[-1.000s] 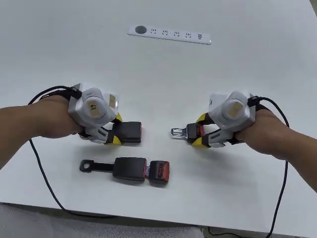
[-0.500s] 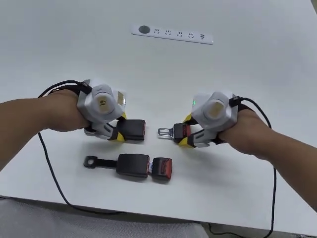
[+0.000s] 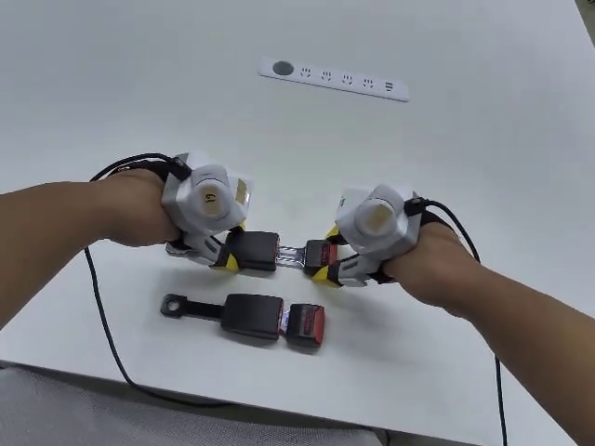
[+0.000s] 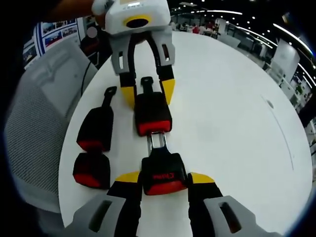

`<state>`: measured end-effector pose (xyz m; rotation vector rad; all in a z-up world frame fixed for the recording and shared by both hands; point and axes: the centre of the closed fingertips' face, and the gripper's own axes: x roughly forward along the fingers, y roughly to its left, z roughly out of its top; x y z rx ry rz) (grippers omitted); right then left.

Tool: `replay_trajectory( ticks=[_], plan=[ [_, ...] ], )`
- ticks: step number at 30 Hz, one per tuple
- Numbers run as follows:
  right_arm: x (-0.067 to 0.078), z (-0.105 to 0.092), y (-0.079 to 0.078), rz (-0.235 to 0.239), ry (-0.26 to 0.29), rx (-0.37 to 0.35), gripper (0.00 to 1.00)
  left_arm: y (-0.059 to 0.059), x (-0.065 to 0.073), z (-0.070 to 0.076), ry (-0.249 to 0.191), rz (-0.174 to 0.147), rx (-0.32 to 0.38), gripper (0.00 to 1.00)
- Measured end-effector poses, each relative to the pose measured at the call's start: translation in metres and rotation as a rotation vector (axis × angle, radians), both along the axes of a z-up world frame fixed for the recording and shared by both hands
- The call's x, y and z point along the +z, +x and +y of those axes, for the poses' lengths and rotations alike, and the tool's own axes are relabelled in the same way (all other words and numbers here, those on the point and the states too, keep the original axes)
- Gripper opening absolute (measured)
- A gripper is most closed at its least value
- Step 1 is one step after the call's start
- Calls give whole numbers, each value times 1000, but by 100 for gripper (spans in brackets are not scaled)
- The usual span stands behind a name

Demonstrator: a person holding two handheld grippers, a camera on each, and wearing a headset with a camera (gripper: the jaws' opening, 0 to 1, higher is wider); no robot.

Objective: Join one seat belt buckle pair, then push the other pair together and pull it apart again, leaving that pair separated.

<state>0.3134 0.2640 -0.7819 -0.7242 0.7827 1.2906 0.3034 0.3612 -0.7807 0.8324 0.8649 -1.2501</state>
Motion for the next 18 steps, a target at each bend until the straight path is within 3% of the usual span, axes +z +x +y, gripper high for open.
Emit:
replay_trajectory(
  ticks=[8, 14, 18],
  plan=[
    [0, 9, -1, -5, -8, 23, 33, 0, -1, -1, 1, -1, -11, 32],
    [-1, 13, -1, 9, -8, 25, 32, -2, 0, -1, 8, -25, -27, 31],
    [0, 14, -3, -1, -8, 36, 32, 0, -1, 0, -13, -10, -20, 31]
  ],
)
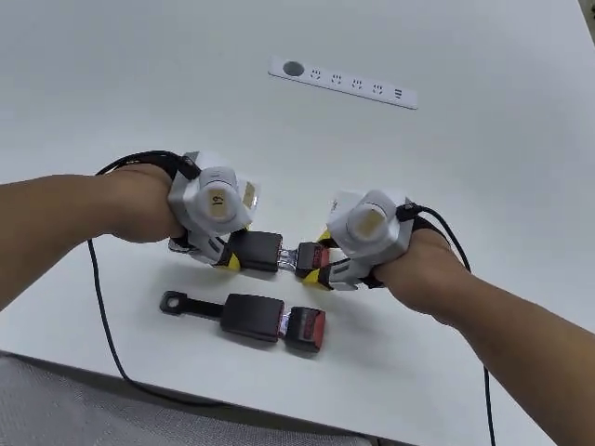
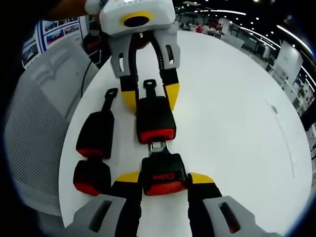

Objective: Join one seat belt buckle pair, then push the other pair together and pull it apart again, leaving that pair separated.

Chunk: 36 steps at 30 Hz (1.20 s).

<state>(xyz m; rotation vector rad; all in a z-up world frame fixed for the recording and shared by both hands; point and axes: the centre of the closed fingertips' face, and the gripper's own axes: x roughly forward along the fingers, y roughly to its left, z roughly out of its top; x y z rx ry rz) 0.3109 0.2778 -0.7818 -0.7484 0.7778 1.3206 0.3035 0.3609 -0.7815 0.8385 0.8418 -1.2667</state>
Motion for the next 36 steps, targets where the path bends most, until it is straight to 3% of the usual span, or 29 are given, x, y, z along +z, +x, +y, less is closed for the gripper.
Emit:
replay_trajectory(
  ticks=[4, 17, 36],
  plan=[
    [0, 5, 1, -23, 2, -8, 31, -1, 0, -1, 2, 1, -1, 31],
    [1, 15, 1, -17, 17, 10, 31, -1, -1, -1, -13, 2, -5, 30],
    [0, 14, 2, -1, 17, 13, 32, 0, 0, -1, -19, 0, 5, 31]
  ],
)
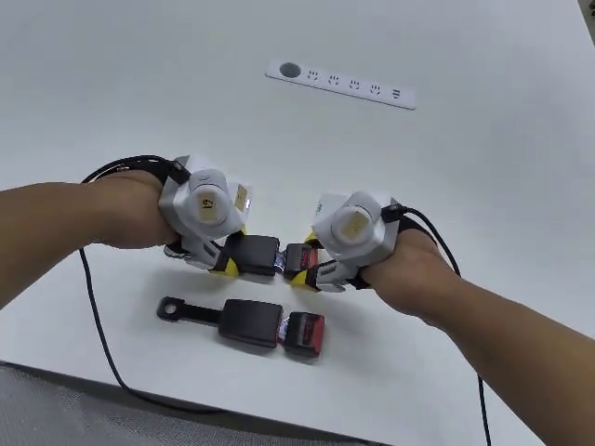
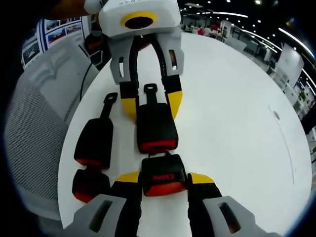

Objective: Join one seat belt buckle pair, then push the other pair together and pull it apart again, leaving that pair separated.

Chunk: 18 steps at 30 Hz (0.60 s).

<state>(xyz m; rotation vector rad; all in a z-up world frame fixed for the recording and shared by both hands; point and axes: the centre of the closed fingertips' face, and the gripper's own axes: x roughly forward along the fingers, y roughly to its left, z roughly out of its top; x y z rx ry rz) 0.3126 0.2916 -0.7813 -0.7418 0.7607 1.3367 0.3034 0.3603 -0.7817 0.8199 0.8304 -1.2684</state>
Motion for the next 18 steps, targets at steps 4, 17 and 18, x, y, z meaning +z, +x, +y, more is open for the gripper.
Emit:
replay_trajectory(
  ticks=[4, 17, 18],
  plan=[
    [0, -1, 0, -6, -6, -6, 32, 0, 0, 0, 3, 5, 4, 31],
    [0, -15, -3, 4, 12, -50, 32, 2, -1, 1, 0, 14, 13, 31],
    [0, -14, -2, 3, 14, -52, 33, 2, -1, 1, -2, 15, 13, 31]
  ],
)
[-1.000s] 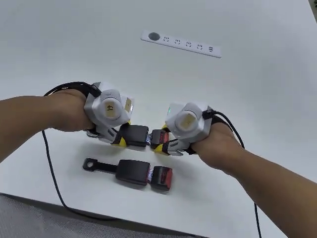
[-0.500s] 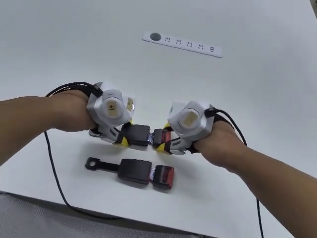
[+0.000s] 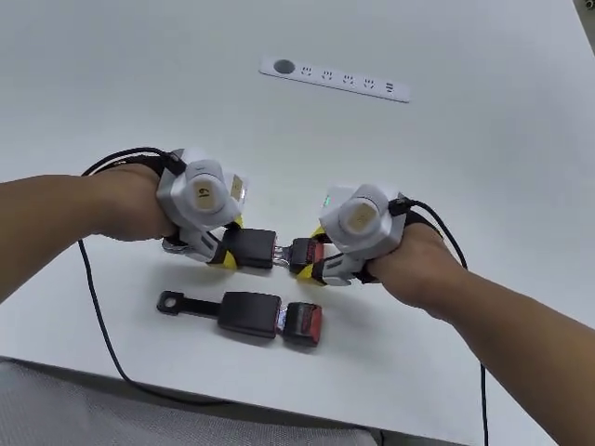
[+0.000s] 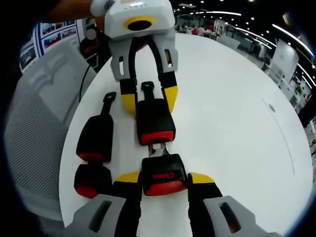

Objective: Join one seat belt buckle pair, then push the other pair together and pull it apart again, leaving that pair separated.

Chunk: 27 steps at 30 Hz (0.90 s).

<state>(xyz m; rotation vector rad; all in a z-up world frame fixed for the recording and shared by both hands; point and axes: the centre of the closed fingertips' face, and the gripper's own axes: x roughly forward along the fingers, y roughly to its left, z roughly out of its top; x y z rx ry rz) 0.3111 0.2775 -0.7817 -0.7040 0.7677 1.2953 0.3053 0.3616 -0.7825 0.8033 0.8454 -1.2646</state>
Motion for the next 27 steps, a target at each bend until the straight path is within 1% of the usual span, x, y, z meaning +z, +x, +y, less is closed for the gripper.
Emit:
replay_trajectory(
  ticks=[5, 7, 9, 16, 19, 23, 27],
  plan=[
    [-1, -1, 1, 4, 17, -6, 33, -1, 2, -2, -15, 0, 4, 31],
    [-1, -5, 1, -4, 11, -3, 33, -1, 1, -1, -18, -3, 2, 31],
    [-1, -10, 1, 2, 12, -18, 33, -1, 2, -2, -18, -4, 0, 31],
    [0, -37, -2, 0, -5, -41, 33, -2, 3, -3, -16, -1, -3, 31],
    [0, -55, 3, -6, -17, -53, 33, -1, 2, -2, -14, -1, 0, 31],
    [-1, -75, 4, -9, -34, -61, 34, -1, 2, -2, -14, -4, 3, 31],
    [0, -94, -2, -12, -36, -68, 34, -1, 2, -1, -14, -4, 11, 32]
  ],
)
